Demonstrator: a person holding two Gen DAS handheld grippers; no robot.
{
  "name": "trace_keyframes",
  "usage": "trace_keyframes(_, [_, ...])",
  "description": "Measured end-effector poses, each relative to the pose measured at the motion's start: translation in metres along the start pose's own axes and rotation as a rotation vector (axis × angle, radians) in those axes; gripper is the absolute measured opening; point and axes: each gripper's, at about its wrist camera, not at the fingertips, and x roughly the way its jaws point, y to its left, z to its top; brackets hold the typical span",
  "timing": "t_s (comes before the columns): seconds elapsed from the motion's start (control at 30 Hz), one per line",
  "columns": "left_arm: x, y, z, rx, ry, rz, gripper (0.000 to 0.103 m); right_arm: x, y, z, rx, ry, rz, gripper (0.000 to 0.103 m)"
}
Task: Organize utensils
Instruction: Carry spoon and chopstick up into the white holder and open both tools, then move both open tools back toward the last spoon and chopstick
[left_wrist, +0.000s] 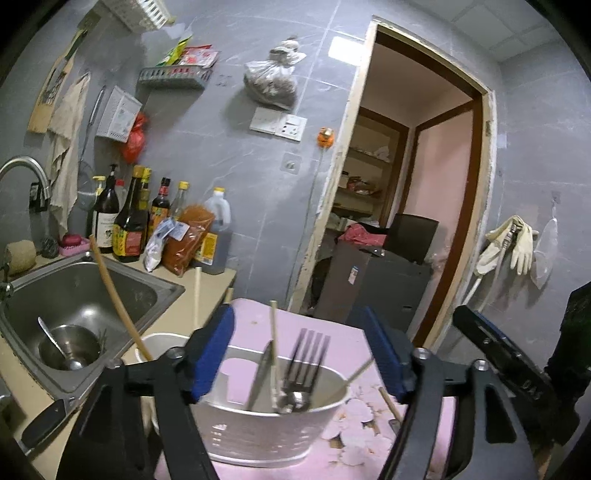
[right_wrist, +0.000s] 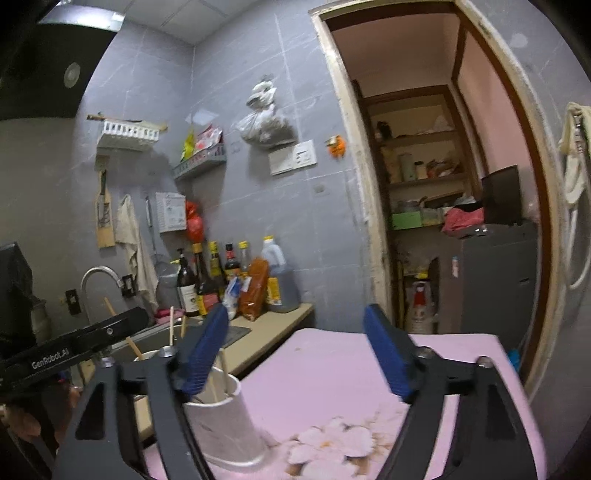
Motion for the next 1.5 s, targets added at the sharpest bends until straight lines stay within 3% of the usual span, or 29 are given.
trace_keyframes(0.07, [-0.003, -0.010, -0.001, 0.015, -0.002, -0.013, 0.077, -0.012, -0.006, 0.003, -0.012, -0.004, -0.022, 0.085])
trace_keyframes(0.2, [-0.006, -0.030, -0.006, 0.047, 0.007, -0.043, 0.077, -0.037, -0.019, 0.007, -0.030, -0.019, -0.066, 0.103])
trace_keyframes(0.3, [-0.005, -0.045, -0.015, 0.065, 0.013, -0.060, 0.080, -0.052, -0.029, 0.006, -0.030, -0.029, -0.102, 0.103])
trace_keyframes(0.37, [-0.005, -0.054, -0.024, 0.075, 0.020, -0.066, 0.095, -0.059, -0.036, 0.004, -0.022, -0.034, -0.121, 0.103])
trace_keyframes(0.7, [0.000, -0.090, -0.056, 0.119, 0.080, -0.124, 0.095, -0.085, -0.068, -0.015, -0.014, 0.012, -0.185, 0.103])
trace_keyframes(1.17, [0.026, -0.108, -0.108, 0.189, 0.303, -0.179, 0.095, -0.077, -0.111, -0.049, -0.003, 0.196, -0.228, 0.103])
trace_keyframes(1.5, [0.062, -0.111, -0.122, 0.217, 0.545, -0.231, 0.095, -0.061, -0.127, -0.063, 0.011, 0.311, -0.200, 0.103])
